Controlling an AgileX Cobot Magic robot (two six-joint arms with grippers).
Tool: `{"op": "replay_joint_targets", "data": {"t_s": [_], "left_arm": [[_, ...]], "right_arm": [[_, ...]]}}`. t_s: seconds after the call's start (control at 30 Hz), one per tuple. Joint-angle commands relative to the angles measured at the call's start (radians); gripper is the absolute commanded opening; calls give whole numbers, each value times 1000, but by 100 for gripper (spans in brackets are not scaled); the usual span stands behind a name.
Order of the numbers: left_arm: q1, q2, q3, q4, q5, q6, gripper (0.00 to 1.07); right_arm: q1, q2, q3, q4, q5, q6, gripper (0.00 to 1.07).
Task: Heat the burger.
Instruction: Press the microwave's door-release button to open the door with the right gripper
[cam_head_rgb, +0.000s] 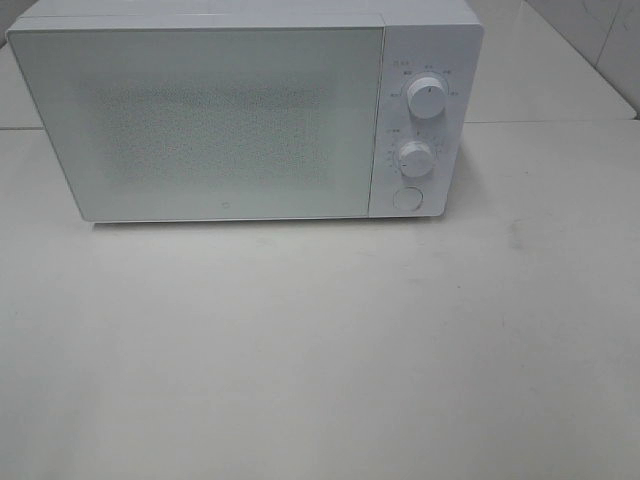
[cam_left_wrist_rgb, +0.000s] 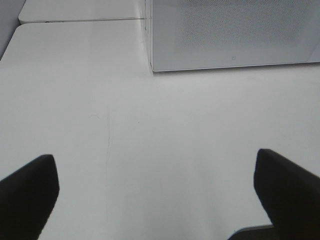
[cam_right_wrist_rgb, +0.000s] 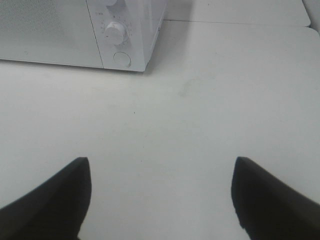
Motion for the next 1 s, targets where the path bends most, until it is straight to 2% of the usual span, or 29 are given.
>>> {"op": "replay_joint_targets", "data": {"t_s": [0.03,0.57,0.83,0.93,1.0], "left_arm": [[4,-15,2,-1,-4,-4,98],[4,-15,2,-1,-4,-4,98],[4,-15,2,-1,-4,-4,98],[4,-15,2,-1,-4,-4,98],[4,-15,2,-1,-4,-4,98]], "right_arm": [[-5,6,-17,-5,-45,0,75],[-5,306,5,-5,-418,0,75],[-5,537,5,-5,-600,0,75],[-5,558,5,-5,-619,0,75],[-5,659,5,-5,-699,0,75]]}}
